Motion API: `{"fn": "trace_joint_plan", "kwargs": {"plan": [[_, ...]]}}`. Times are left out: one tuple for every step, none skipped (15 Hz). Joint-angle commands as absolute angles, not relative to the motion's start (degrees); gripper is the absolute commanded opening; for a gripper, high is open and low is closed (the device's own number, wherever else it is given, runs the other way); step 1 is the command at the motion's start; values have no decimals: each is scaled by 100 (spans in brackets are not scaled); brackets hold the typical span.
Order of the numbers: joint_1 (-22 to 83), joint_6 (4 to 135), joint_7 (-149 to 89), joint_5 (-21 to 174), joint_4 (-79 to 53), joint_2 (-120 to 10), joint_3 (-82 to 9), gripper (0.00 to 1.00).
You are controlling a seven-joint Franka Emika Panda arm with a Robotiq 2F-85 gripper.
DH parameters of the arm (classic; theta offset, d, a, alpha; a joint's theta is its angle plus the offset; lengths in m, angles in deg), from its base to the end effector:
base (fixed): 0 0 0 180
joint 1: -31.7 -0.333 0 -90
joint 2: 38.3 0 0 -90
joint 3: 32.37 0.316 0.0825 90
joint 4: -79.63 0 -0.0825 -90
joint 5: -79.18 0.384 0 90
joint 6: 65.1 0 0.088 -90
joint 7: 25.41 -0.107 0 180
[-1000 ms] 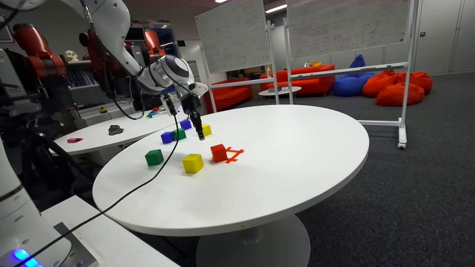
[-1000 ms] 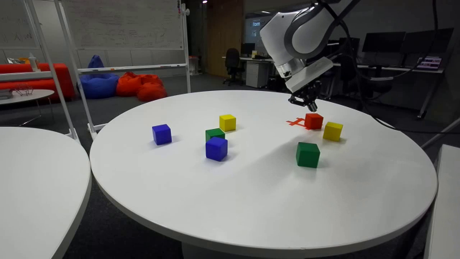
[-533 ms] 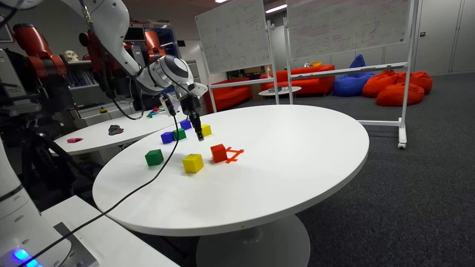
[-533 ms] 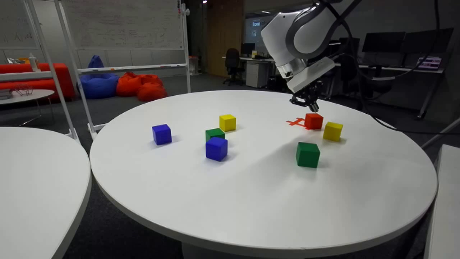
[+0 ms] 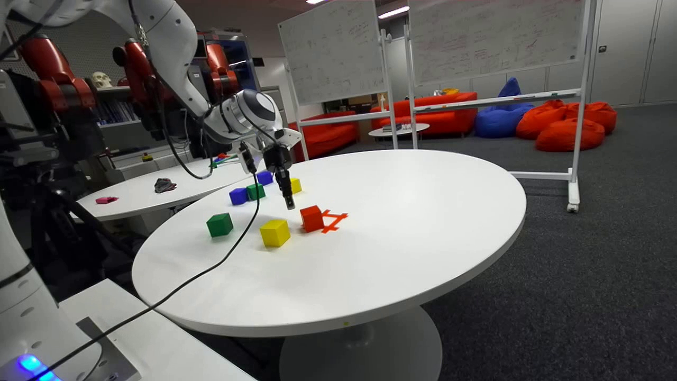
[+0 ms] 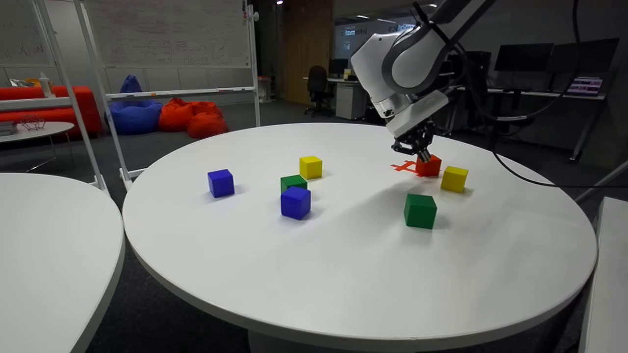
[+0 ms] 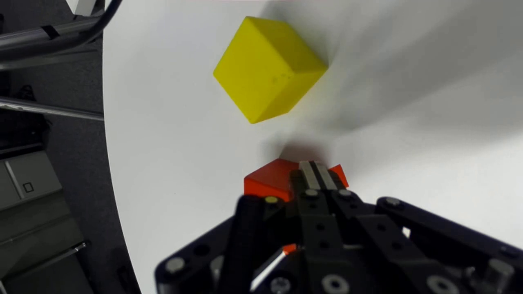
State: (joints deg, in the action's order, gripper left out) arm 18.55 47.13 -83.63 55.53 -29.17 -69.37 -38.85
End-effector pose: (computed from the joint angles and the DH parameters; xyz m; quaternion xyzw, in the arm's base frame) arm 0.5768 0.0419 0.1920 0.9033 -0.3016 -0.0929 0.2906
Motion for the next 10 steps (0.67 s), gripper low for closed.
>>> {"fn": "trace_joint_plan", "kwargs": {"plan": [[2037,4486,-8166,5703,-2632,-7152,-3803,0],[2051,4444,-8167,5742,-2580,-7197,-3807,0],[2063,4431,-8162,5762,-2552,-7229,-3809,0],[2074,4396,-8156,5782,-2512,-7257,-3811,0],[2085,4365,-8143,5801,-2480,-7276,-3810,0],[2093,4329,-8136,5817,-2439,-7310,-3812,0],[2098,4271,-8130,5841,-2413,-7318,-3810,0],[2100,4224,-8127,5860,-2382,-7330,-3810,0],[2101,4203,-8119,5874,-2365,-7327,-3812,0],[2102,4184,-8114,5878,-2341,-7334,-3815,0]]}}
